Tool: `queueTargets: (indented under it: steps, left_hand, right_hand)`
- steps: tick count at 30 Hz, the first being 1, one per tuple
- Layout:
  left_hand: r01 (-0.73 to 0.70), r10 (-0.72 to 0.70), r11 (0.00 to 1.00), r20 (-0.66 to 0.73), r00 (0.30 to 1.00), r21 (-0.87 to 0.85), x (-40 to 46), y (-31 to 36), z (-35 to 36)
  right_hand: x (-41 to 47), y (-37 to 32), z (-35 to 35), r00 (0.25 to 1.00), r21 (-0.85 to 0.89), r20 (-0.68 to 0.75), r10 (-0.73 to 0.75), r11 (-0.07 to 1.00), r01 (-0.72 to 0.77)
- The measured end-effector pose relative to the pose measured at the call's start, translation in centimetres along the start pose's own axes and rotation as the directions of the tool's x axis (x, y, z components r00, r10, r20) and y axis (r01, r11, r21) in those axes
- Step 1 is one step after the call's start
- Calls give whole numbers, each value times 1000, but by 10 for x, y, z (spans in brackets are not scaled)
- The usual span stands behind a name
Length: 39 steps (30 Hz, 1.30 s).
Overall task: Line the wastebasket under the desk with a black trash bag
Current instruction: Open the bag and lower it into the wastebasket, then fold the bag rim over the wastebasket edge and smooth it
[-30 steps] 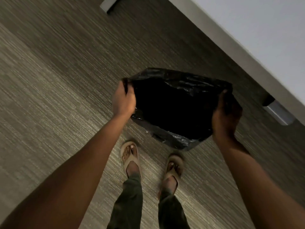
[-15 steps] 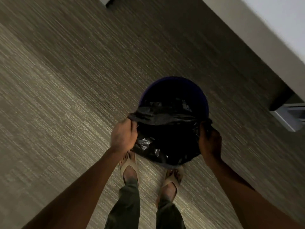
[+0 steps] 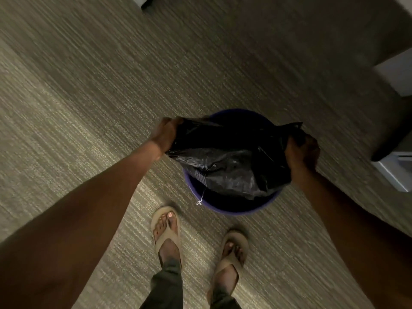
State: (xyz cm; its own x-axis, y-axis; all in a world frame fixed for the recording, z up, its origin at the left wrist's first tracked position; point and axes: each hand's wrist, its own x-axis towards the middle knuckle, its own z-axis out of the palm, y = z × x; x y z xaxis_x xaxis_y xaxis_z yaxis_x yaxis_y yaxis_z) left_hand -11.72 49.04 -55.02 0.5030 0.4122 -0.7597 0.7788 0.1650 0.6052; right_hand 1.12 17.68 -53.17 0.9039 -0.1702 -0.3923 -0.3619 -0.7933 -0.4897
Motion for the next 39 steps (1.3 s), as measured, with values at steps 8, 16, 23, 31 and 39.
queueTargets:
  steps: [8, 16, 23, 31, 39]
  left_hand:
    - [81, -82, 996, -44, 996, -26, 28, 5, 13]
    - [36, -32, 999, -135, 990, 23, 42, 16, 23]
    - [87, -72, 993, -182, 981, 80, 42, 24, 36]
    - [94, -90, 991, -43, 995, 96, 55, 27, 32]
    - [314, -277, 946, 299, 913, -84, 18, -17, 3]
  right_hand:
    - [33, -9, 5, 983, 22, 4, 186, 982, -186]
    - [47, -16, 14, 966, 54, 32, 255, 965, -256]
    - [56, -22, 21, 952, -4, 74, 297, 955, -297]
    - [62, -19, 20, 944, 14, 111, 312, 949, -315]
    - [36, 17, -12, 859, 295, 428, 280, 856, -425]
